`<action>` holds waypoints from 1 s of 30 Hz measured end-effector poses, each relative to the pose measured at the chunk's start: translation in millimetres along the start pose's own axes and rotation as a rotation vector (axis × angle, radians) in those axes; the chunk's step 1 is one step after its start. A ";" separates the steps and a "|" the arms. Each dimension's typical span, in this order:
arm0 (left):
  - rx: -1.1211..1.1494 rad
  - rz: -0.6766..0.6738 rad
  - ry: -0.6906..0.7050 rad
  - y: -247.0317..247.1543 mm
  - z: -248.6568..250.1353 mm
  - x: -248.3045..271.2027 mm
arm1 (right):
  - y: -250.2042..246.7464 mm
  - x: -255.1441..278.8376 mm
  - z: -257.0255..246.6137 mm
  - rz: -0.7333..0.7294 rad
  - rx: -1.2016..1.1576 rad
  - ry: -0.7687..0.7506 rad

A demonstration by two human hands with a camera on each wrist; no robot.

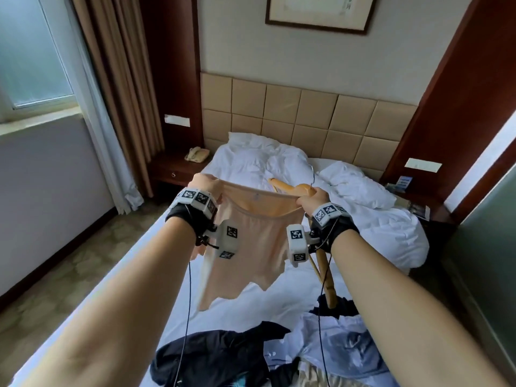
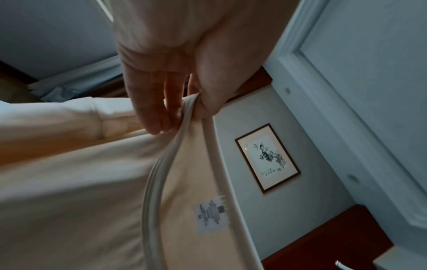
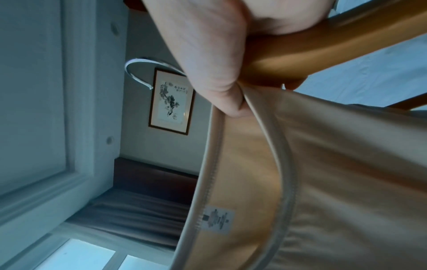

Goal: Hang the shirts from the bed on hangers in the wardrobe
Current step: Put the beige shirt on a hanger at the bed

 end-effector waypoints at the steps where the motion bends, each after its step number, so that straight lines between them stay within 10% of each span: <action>1: 0.024 0.000 0.021 1.2 -1.7 8.9 | -1.3 0.5 7.9 0.000 0.000 0.009; 14: 0.525 -0.071 -0.280 44.6 -65.6 71.4 | 9.0 21.2 87.0 -0.016 -0.336 0.050; 30: 0.551 0.191 -0.259 47.9 -87.0 91.8 | -11.7 50.1 120.3 0.145 -0.605 -0.022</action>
Point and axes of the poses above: each hand's wrist, its own x-axis away from the middle knuckle, its own y-axis out of the palm, z = x × y, the point moved 4 cm from there along -x, towards the middle knuckle, and after that the axes turned 7 degrees about z, right-handed, at the moved point
